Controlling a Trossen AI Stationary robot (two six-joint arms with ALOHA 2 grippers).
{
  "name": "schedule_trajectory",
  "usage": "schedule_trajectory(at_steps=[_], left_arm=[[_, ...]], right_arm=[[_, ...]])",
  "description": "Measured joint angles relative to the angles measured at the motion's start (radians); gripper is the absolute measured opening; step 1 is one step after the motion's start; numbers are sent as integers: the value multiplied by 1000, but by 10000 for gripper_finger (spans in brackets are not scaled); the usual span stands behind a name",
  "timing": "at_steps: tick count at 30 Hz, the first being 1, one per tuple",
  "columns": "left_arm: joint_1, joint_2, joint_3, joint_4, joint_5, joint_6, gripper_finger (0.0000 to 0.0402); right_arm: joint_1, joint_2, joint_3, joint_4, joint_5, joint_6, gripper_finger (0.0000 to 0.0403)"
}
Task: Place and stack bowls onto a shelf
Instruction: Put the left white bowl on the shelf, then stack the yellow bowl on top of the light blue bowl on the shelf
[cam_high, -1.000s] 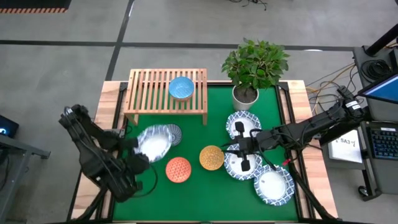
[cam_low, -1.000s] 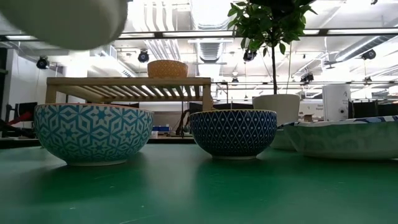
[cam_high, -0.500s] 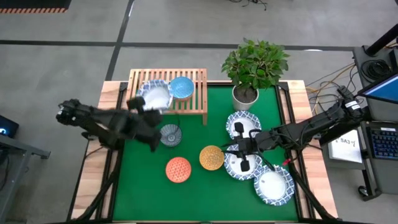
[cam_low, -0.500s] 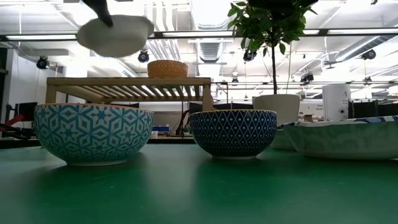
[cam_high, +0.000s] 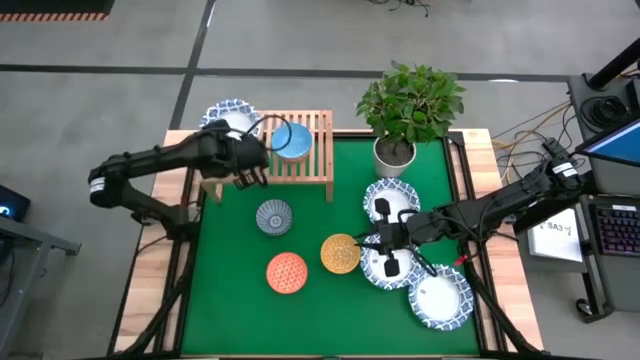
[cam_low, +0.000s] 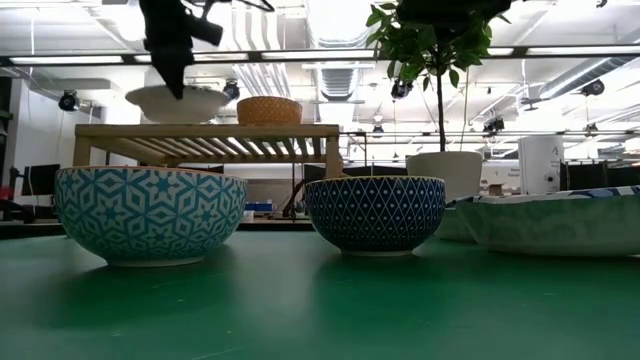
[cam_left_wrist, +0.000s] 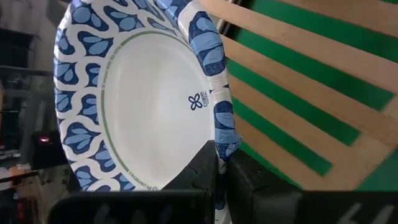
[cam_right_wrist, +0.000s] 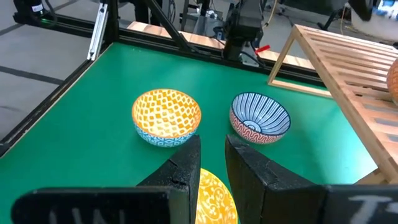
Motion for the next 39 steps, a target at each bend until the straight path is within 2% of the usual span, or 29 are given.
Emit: schedule_trajectory(at_steps=[5, 16, 24, 31, 35, 39], left_arm=[[73, 0, -23, 80, 111, 59, 0], [96, 1, -70, 97, 112, 83, 12], [96, 2, -85, 105, 112, 87, 76], [90, 0, -50, 90, 116, 81, 147], [77, -12, 6, 29, 151, 24, 175], [52, -53, 48, 10, 222, -55, 186]], right_arm=[[0, 1, 0, 0, 0, 0, 63], [0, 1, 0, 0, 0, 0, 63], [0, 1, 0, 0, 4, 20, 63], [0, 1, 0, 0, 63, 76, 63], [0, 1, 0, 0, 104, 138, 63], [0, 1, 1, -1, 131, 197, 63]])
